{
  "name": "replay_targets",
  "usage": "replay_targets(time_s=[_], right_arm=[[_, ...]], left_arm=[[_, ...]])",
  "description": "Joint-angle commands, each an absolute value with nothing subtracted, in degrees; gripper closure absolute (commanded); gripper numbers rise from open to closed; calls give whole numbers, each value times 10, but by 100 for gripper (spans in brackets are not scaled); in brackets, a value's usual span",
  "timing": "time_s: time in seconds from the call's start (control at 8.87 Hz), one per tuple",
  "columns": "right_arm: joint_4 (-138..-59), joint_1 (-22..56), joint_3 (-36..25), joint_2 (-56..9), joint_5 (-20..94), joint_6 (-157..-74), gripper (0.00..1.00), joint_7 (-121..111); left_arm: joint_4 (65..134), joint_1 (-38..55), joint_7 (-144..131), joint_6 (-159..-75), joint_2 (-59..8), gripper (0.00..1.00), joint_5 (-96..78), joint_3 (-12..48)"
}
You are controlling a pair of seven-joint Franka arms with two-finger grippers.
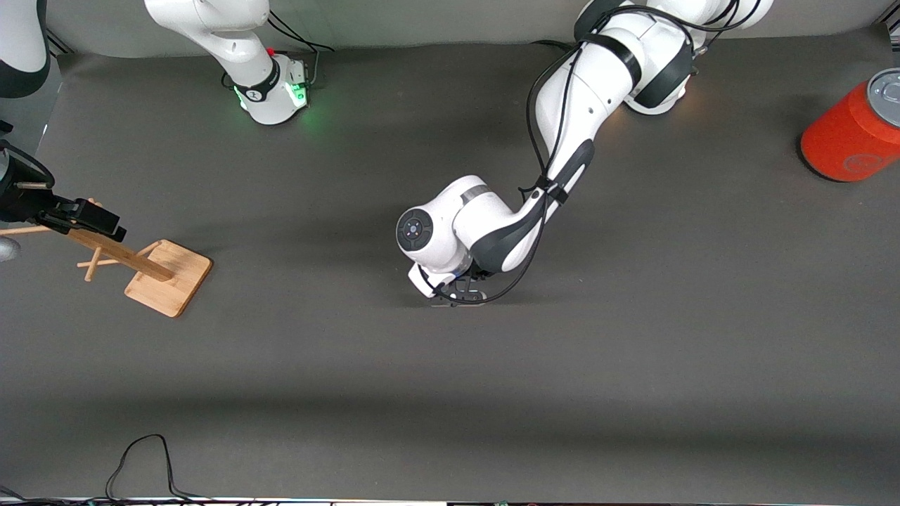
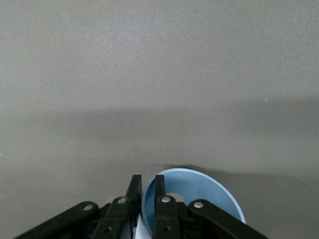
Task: Rotate and upright cup with both arms
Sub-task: 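Grip the cup rim with the left gripper and rotate it upright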
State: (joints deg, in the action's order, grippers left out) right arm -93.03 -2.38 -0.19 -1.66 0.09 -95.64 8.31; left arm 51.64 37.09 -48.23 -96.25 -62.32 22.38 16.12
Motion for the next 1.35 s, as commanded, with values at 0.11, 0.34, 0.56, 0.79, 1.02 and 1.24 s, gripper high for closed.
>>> replay_targets(time_s=[0.11,0.34,0.56,0.79,1.02,1.24], right_arm=[[-940,-20,-3,-2,-4,-957,0,78],[-940,-19,-3,-2,-4,-957,0,77],[-939,-18,-3,2,-4,-954,0,78],[-939,-17,-4,1,-5,-957,0,78],[-937,-16,-3,2,-8,-960,0,77],[-937,-12,-3,2,-10,-961,0,71]], left_arm=[[482,349,-403,-914,-597,100,215,177],[482,332,-401,-917,-550,100,213,185],[489,318,-400,-911,-506,100,204,186],[496,315,-410,-929,-473,100,186,180],[643,292,-418,-1028,-378,100,185,179],[897,255,-418,-1213,-244,100,185,178]])
